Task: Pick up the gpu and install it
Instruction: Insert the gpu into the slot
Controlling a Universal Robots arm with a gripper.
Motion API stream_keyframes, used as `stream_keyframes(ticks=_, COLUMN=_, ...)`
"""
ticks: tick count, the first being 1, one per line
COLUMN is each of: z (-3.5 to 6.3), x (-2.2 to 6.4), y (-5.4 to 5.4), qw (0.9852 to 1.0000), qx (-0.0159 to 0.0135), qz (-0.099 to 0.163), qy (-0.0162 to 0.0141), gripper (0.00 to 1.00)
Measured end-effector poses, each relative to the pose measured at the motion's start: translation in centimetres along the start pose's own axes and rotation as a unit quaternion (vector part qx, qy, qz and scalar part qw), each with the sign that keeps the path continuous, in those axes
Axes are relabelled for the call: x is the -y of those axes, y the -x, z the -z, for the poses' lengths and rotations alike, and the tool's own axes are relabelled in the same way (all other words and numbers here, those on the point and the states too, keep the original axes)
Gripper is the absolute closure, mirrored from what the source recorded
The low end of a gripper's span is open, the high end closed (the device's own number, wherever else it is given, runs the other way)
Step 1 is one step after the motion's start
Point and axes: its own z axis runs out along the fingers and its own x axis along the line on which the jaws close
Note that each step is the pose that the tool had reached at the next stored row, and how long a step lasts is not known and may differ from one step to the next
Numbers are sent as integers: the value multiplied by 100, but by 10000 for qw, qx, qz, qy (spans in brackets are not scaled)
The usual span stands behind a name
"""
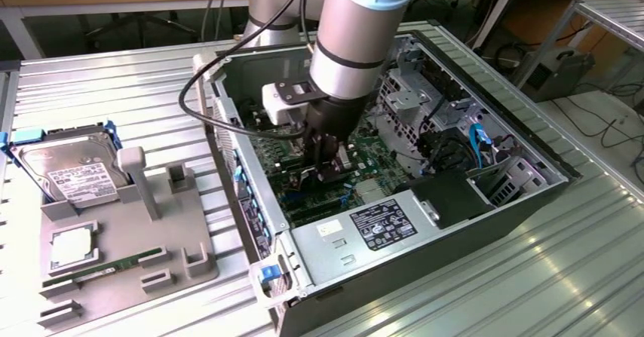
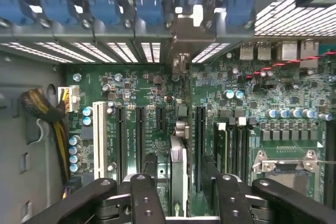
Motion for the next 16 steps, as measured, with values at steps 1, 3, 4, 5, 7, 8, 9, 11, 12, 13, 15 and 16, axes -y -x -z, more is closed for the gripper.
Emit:
stream_keyframes(ticks=1, z=40, x=-1, y=1, qw=10000, qx=0, qz=2, qy=0, gripper=54)
stream_keyframes(ticks=3, z=121, x=-4, y=4, qw=10000, qx=0, qz=6, qy=0, gripper=54)
stream_keyframes(ticks=4, z=157, x=-5, y=6, qw=10000, qx=1, qz=8, qy=0, gripper=54)
stream_keyframes(ticks=5, z=212, x=-8, y=8, qw=10000, qx=-1, qz=13, qy=1, gripper=54)
stream_keyframes(ticks=7, z=284, x=-10, y=11, qw=10000, qx=-1, qz=21, qy=1, gripper=62)
stream_keyframes(ticks=8, z=301, x=-10, y=13, qw=10000, qx=-1, qz=24, qy=1, gripper=62)
stream_keyframes(ticks=9, z=305, x=-11, y=18, qw=10000, qx=-1, qz=28, qy=1, gripper=62)
stream_keyframes(ticks=11, z=305, x=-15, y=35, qw=10000, qx=-3, qz=36, qy=1, gripper=75)
stream_keyframes(ticks=12, z=304, x=-19, y=52, qw=10000, qx=-6, qz=40, qy=1, gripper=80)
stream_keyframes(ticks=13, z=301, x=-24, y=64, qw=10000, qx=-8, qz=42, qy=0, gripper=87)
stream_keyframes(ticks=15, z=275, x=-43, y=91, qw=10000, qx=-11, qz=48, qy=-6, gripper=87)
stream_keyframes(ticks=16, z=261, x=-54, y=101, qw=10000, qx=-12, qz=51, qy=-7, gripper=89)
